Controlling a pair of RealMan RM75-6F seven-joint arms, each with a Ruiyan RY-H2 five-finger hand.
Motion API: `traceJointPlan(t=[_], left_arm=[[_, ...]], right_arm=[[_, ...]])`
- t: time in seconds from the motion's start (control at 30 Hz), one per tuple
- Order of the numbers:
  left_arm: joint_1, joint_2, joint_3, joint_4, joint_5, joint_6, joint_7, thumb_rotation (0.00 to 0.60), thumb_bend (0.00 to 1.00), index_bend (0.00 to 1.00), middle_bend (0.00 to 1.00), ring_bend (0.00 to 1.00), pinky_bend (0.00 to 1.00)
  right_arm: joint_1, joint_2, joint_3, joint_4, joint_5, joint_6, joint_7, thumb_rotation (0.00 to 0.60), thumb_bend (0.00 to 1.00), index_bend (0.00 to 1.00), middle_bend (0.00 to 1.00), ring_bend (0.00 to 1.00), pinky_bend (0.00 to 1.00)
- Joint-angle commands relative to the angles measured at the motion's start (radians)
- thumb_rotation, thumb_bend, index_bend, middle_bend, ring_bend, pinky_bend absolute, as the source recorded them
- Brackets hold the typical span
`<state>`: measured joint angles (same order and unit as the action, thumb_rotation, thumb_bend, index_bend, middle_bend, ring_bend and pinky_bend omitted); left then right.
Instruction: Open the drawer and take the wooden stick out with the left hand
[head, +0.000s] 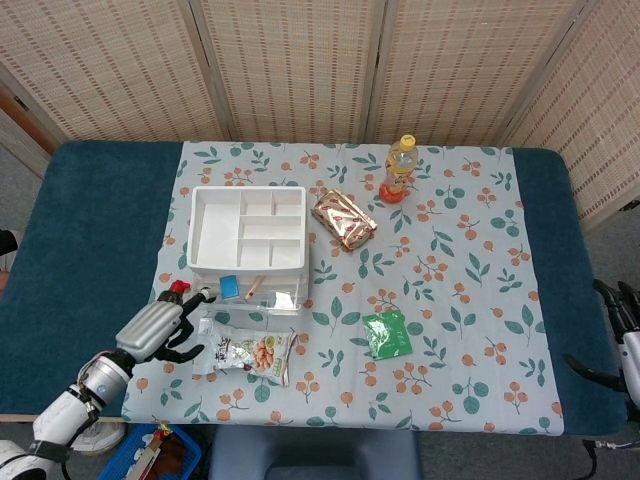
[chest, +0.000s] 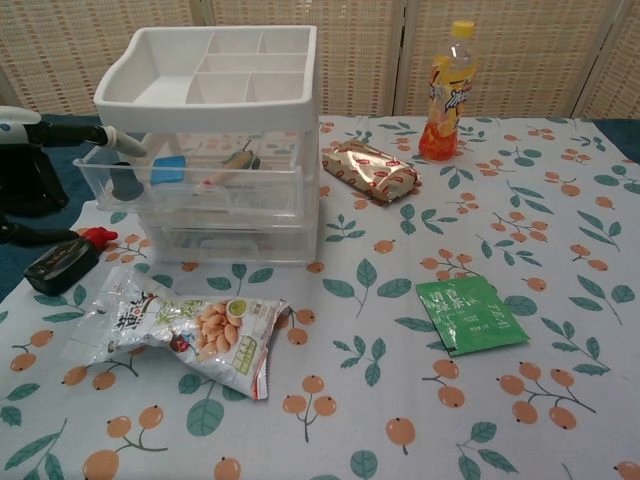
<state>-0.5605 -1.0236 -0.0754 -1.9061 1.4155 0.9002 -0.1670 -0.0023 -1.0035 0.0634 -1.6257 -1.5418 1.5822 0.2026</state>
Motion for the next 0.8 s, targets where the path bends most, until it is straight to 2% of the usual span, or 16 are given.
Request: traceJointPlan(t=[0.03, 0.33, 0.8], left_arm=[[-0.015, 0.002, 0.003, -0.004, 0.007, -0.018, 0.002, 0.600, 0.32, 0.13, 0.92, 1.00, 1.00], [-0.036, 0.013, 0.013, -0.016, 0.017, -0.041, 0.015, 0.600, 0.32, 0.22, 0.92, 1.00, 1.00], [-0.011, 0.081, 0.078, -0.069, 0.105, -0.022, 0.011, 0.600, 0.32, 0.23, 0.92, 1.00, 1.00]], right_arm=[[0.000, -0.001, 0.000, 0.003, 0.000, -0.001, 0.002, 0.600, 0.11, 0.00, 0.13, 0.08, 0.13], [-0.002, -0.004, 0.000, 0.009, 0.005, -0.002, 0.007, 0.600, 0.12, 0.00, 0.13, 0.08, 0.13], [-0.001, -0.002, 0.002, 0.005, 0.005, -0.002, 0.003, 0.600, 0.11, 0.00, 0.13, 0.08, 0.13]])
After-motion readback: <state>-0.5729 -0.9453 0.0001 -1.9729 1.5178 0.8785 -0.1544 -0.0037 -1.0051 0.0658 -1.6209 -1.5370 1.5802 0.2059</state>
